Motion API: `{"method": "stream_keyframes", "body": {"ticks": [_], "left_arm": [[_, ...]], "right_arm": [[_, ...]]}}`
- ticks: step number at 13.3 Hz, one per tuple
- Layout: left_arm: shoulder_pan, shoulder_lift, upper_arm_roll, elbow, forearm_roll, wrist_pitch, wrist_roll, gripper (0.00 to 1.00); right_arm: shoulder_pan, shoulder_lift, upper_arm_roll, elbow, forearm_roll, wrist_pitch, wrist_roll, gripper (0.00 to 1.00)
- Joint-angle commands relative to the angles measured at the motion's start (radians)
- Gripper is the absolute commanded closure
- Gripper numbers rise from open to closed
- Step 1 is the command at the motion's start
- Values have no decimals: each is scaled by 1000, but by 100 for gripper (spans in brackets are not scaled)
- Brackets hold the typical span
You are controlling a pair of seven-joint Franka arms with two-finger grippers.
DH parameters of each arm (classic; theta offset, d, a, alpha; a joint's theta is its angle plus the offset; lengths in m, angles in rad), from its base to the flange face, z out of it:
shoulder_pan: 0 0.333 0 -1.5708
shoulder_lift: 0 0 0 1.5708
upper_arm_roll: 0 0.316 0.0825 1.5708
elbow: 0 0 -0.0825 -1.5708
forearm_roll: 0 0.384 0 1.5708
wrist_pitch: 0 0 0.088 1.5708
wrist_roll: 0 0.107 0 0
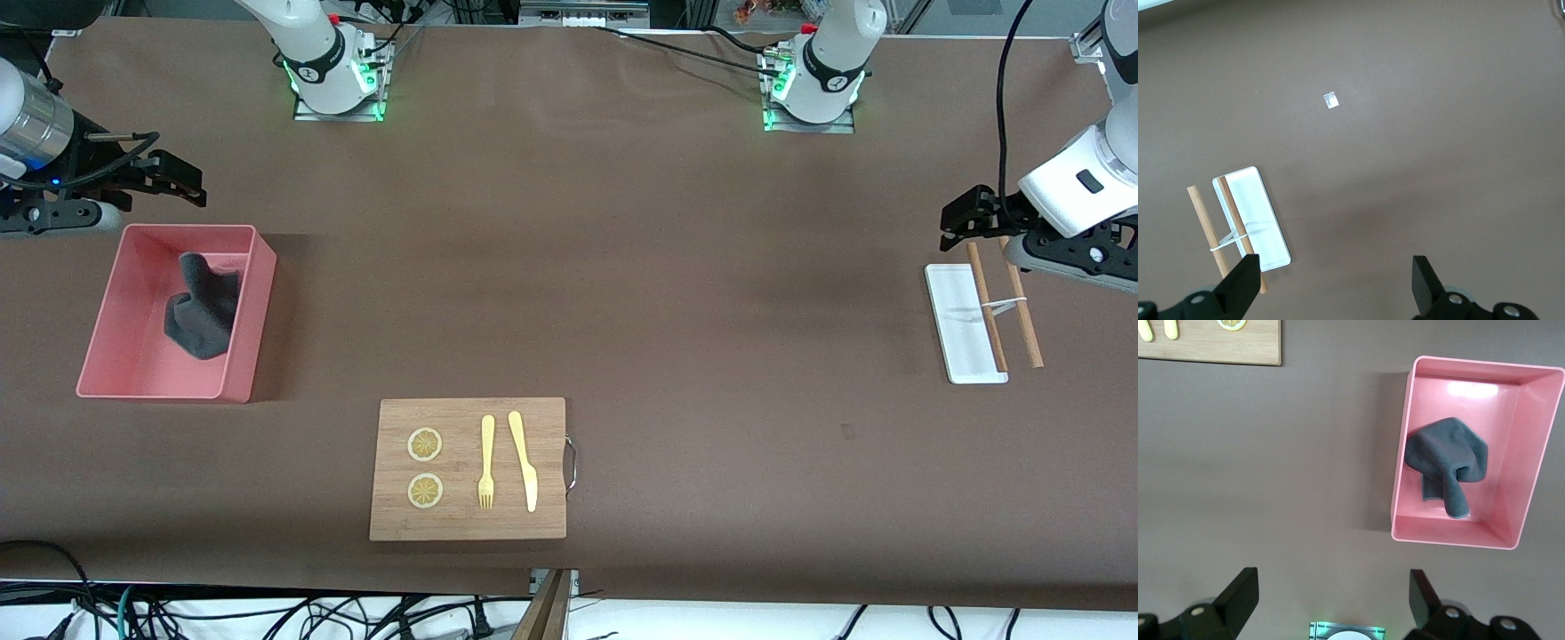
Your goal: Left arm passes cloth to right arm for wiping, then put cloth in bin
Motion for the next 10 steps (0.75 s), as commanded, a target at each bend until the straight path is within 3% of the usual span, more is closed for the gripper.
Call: {"method": "stream_keyframes", "body": {"ticks": [1, 10], "left_arm": [[1, 13, -2, 30, 15, -19, 22, 0], [1, 13, -2, 30, 15, -17, 22, 0]], "right_arm": [[-9, -7, 5, -8, -13, 10, -12, 0], [-11, 5, 2, 7, -13, 6, -23, 0]]}}
